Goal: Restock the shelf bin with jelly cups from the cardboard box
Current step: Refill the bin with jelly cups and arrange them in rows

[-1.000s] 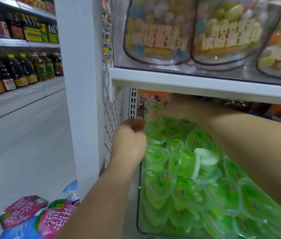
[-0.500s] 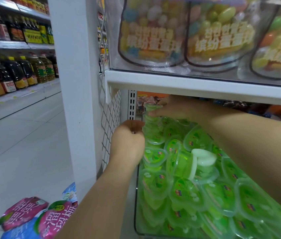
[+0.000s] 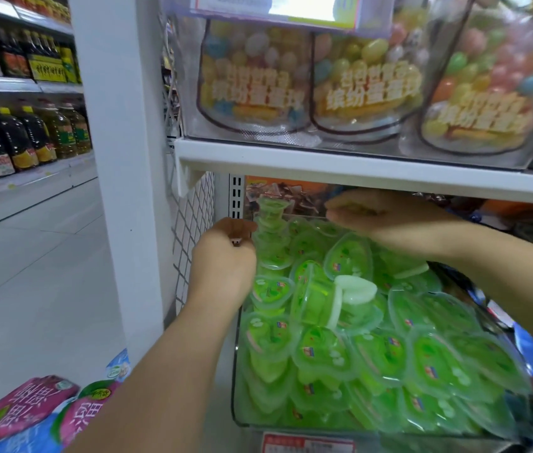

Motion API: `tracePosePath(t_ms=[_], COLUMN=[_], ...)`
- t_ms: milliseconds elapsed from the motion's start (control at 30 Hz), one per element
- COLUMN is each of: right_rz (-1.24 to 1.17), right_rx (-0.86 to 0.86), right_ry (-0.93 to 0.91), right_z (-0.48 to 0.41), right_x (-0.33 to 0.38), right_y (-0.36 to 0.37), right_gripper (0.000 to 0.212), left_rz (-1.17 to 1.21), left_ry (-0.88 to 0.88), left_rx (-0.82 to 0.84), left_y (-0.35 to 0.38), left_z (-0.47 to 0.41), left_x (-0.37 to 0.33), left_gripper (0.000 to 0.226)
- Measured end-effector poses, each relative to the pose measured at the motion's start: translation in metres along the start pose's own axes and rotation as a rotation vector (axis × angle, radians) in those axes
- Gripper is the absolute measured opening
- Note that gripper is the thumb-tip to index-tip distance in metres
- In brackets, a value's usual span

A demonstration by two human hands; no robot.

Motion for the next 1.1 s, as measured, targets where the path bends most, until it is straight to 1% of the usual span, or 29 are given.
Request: tracePosePath(t_ms=[67, 133, 167, 233, 300, 367, 433, 500, 567, 633, 667, 700, 767, 833, 900, 933, 967, 1000, 1100], right_rz=[0.009, 0.129, 0.193, 0.265, 0.254, 0.220, 0.146, 0.083, 0.071, 0.031, -0.020, -0.099, -0.360, -0.562, -0.600, -0.598, -0.607, -0.640, -0.740], right_rx=[0.010, 0.050, 0.066, 0.066, 0.049, 0.045, -0.013, -0.121, -0.228, -0.270, -0.272, -0.261, -0.198, -0.128, -0.059, -0.028, -0.003, 0.014, 0.024], right_ry=[-0.006, -0.008, -0.011, -0.032, -0.051, -0.044, -0.048, -0.066, -0.059, -0.013, 0.017, 0.046, 0.091, 0.131, 0.139, 0.138, 0.141, 0.149, 0.199], right_z=[0.008, 0.013, 0.014, 0.013, 0.012, 0.012, 0.012, 0.010, 0.007, 0.002, -0.002, -0.006, -0.014, -0.019, -0.020, -0.021, -0.021, -0.021, -0.027], right_x=[-0.002, -0.001, -0.002, -0.003, -0.004, -0.005, -0.005, -0.003, 0.000, -0.001, -0.001, -0.001, 0.000, 0.004, 0.006, 0.006, 0.004, 0.002, -0.009], right_y=[-0.007, -0.009, -0.009, -0.009, -0.009, -0.010, -0.013, -0.018, -0.021, -0.019, -0.016, -0.011, 0.000, 0.011, 0.017, 0.018, 0.020, 0.020, 0.020], right_gripper=[0.029, 0.033, 0.031, 0.019, 0.009, 0.005, 0.007, 0.016, 0.018, 0.014, 0.015, 0.021, 0.027, 0.020, 0.012, 0.012, 0.015, 0.020, 0.026], left_rz=[-0.030, -0.053, -0.059, -0.064, -0.064, -0.060, -0.081, -0.088, -0.109, -0.150, -0.160, -0.169, -0.140, -0.076, 0.006, 0.059, 0.099, 0.120, 0.102], left_ry=[0.031, 0.057, 0.067, 0.082, 0.094, 0.107, 0.148, 0.231, 0.305, 0.334, 0.336, 0.333, 0.311, 0.265, 0.228, 0.212, 0.193, 0.176, 0.125], left_rx=[-0.007, -0.015, -0.019, -0.023, -0.023, -0.017, -0.009, 0.014, 0.051, 0.097, 0.117, 0.126, 0.127, 0.140, 0.148, 0.140, 0.131, 0.133, 0.187], left_y=[-0.001, -0.002, -0.002, -0.002, -0.002, -0.001, -0.001, 0.000, 0.001, 0.006, 0.008, 0.010, 0.010, 0.011, 0.013, 0.014, 0.014, 0.017, 0.027], left_z=[0.001, 0.002, 0.003, 0.003, 0.003, 0.003, 0.003, 0.004, 0.006, 0.007, 0.008, 0.008, 0.006, 0.002, -0.003, -0.005, -0.008, -0.011, -0.016], left_x=[-0.005, -0.009, -0.010, -0.013, -0.014, -0.016, -0.020, -0.027, -0.035, -0.040, -0.042, -0.043, -0.045, -0.045, -0.044, -0.045, -0.044, -0.043, -0.040], left_gripper=[0.024, 0.024, 0.024, 0.025, 0.025, 0.026, 0.026, 0.024, 0.023, 0.018, 0.015, 0.017, 0.023, 0.024, 0.021, 0.024, 0.029, 0.030, 0.018])
Point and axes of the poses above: each hand's wrist, its own z-axis away from the middle knuckle, its own y-axis out of the palm, x = y × z, the point moved 6 cm from there along -z, towards the middle knuckle, and after that the axes turned 13 degrees about -z, right-handed, at the moved point
